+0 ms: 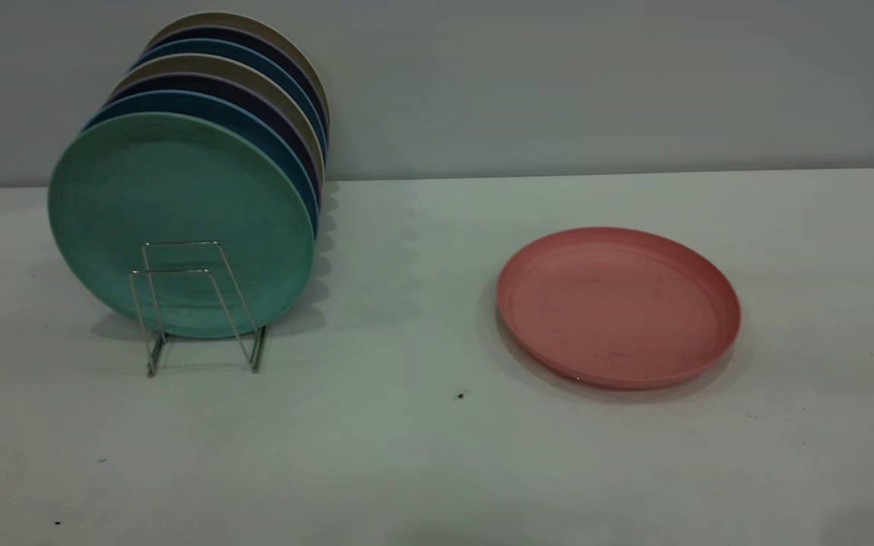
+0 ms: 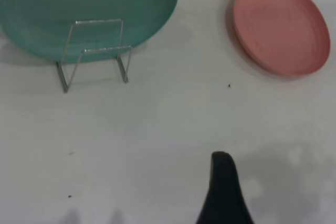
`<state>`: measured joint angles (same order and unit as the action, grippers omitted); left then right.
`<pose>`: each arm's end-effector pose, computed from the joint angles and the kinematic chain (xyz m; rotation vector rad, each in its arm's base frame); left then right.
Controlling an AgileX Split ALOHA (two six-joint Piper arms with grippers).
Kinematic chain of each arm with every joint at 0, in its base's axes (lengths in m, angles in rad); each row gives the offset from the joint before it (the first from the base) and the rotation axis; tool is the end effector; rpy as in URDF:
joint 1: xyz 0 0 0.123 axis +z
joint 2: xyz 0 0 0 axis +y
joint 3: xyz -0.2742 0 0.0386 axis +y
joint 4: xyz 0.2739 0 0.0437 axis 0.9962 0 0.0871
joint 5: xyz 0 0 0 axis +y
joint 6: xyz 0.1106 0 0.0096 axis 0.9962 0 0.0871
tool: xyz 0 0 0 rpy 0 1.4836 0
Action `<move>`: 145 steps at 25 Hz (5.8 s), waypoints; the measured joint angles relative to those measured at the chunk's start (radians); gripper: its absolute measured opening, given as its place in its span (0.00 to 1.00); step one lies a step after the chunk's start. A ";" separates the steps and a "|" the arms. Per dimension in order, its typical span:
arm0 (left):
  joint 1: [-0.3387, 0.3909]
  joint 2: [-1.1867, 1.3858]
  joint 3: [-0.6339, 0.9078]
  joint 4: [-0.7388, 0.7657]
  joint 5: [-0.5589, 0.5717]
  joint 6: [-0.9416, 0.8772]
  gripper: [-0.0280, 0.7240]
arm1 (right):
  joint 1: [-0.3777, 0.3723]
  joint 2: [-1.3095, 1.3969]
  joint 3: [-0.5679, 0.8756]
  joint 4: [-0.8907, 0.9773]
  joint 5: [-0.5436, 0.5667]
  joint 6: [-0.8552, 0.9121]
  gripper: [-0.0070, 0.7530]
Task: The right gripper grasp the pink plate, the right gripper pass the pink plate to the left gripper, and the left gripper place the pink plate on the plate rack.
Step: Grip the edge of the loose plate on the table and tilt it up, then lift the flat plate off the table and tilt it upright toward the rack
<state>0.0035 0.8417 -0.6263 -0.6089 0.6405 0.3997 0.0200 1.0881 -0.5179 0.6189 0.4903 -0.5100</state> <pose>0.2044 -0.0373 0.2720 0.0614 2.2365 -0.4492 0.2273 0.0349 0.1895 -0.0822 2.4515 0.3716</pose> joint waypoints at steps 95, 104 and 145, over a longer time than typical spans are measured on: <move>0.000 0.000 0.000 -0.025 -0.037 0.052 0.68 | -0.156 1.190 -0.740 0.648 0.225 -0.592 0.03; 0.000 0.099 0.000 -0.154 0.015 0.115 0.60 | -0.206 1.176 -0.740 0.614 0.382 -0.622 0.03; 0.000 0.946 -0.013 -1.054 0.124 1.044 0.60 | 0.120 1.176 -0.740 0.790 0.466 -0.862 0.03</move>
<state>0.0035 1.7876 -0.6388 -1.6628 0.7645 1.4441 0.1401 2.2637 -1.2576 1.4086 0.9565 -1.3717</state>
